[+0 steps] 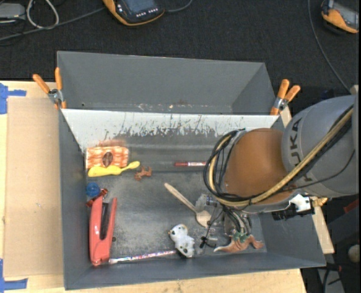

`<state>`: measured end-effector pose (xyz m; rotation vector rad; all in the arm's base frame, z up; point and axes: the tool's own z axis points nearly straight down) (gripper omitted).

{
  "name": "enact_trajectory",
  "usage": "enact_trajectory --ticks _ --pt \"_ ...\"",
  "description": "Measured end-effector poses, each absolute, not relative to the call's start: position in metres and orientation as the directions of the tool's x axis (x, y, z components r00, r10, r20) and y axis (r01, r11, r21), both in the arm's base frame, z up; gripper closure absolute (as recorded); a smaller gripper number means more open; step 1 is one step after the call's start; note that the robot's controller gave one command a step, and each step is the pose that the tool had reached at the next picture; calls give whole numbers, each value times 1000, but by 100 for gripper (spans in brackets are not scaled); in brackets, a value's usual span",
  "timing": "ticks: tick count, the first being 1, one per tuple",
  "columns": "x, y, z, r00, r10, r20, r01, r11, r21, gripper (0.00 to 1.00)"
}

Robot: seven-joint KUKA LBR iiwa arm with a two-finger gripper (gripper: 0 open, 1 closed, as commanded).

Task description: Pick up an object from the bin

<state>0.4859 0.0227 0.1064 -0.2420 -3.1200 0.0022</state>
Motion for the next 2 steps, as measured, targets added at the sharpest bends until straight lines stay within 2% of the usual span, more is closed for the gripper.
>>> enact_trajectory --ticks 1,2 --pt "520 -2 128 -999 37 0 37 999 6 0" --pt "520 -16 102 -988 151 18 151 989 -2 0"
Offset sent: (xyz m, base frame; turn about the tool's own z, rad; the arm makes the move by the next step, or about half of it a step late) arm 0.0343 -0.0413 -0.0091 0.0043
